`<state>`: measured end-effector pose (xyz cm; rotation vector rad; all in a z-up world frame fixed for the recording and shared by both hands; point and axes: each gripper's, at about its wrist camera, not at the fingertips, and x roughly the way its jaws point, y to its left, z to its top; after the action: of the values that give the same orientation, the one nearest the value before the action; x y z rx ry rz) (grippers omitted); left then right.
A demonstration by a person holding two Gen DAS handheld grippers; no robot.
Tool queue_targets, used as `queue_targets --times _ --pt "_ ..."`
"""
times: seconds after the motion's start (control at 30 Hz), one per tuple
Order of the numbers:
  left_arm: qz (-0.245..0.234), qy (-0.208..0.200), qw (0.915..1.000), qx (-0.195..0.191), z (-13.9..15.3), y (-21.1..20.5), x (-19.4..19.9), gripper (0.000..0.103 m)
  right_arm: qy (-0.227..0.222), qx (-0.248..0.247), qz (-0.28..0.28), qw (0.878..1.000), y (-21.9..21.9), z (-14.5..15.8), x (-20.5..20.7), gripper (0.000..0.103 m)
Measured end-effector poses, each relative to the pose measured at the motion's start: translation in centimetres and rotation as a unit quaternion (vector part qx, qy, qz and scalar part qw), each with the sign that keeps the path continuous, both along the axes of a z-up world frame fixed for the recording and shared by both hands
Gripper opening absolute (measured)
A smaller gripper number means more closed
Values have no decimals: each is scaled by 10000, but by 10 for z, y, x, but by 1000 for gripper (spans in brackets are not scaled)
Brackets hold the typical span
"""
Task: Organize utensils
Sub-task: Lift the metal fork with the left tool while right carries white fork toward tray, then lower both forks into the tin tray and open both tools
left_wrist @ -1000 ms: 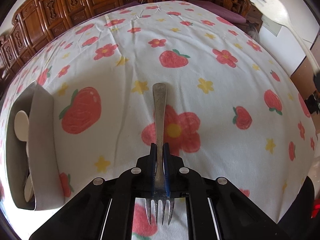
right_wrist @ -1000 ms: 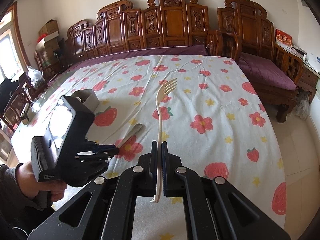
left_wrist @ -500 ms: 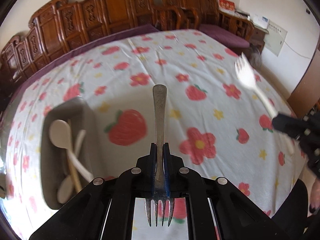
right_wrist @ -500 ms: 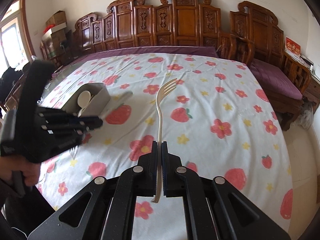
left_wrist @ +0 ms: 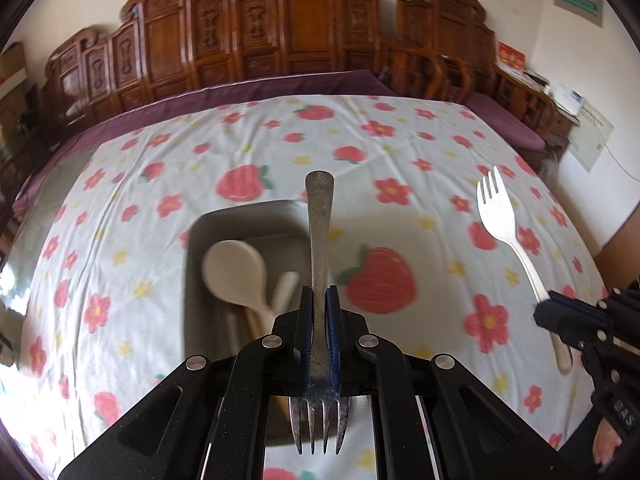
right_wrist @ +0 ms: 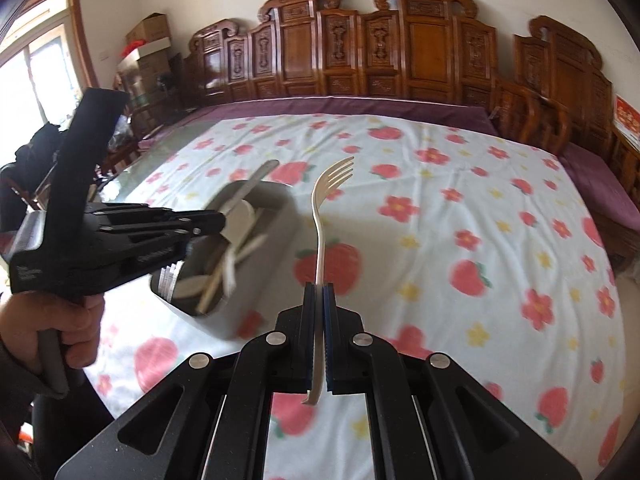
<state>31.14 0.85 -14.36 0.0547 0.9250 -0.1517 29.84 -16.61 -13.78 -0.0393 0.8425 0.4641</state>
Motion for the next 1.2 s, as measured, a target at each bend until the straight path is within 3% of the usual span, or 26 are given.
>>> queue_targets --times 0.27,0.73,0.77,0.87,1.0,1.13,1.2 --pt "418 55 9990 -132 -16 43 9 7 95 166 301 9994 62 -5 16 5" --pt "671 -320 9972 -33 8 83 -26 7 404 649 531 9957 116 -36 47 5" --pt "686 -342 9971 -23 10 85 -28 7 472 727 580 9945 117 -37 48 9" --pt "714 -388 9967 -16 15 89 -37 7 499 797 611 9937 118 -37 48 27" --pt "716 -463 9964 -24 23 90 -46 7 417 792 577 9943 106 -28 40 27" --pt "683 -575 9960 -81 33 84 -58 7 65 582 433 9973 84 -8 19 27" --pt "656 -625 9958 -106 37 80 -64 13 -72 482 286 9984 68 3 7 27"
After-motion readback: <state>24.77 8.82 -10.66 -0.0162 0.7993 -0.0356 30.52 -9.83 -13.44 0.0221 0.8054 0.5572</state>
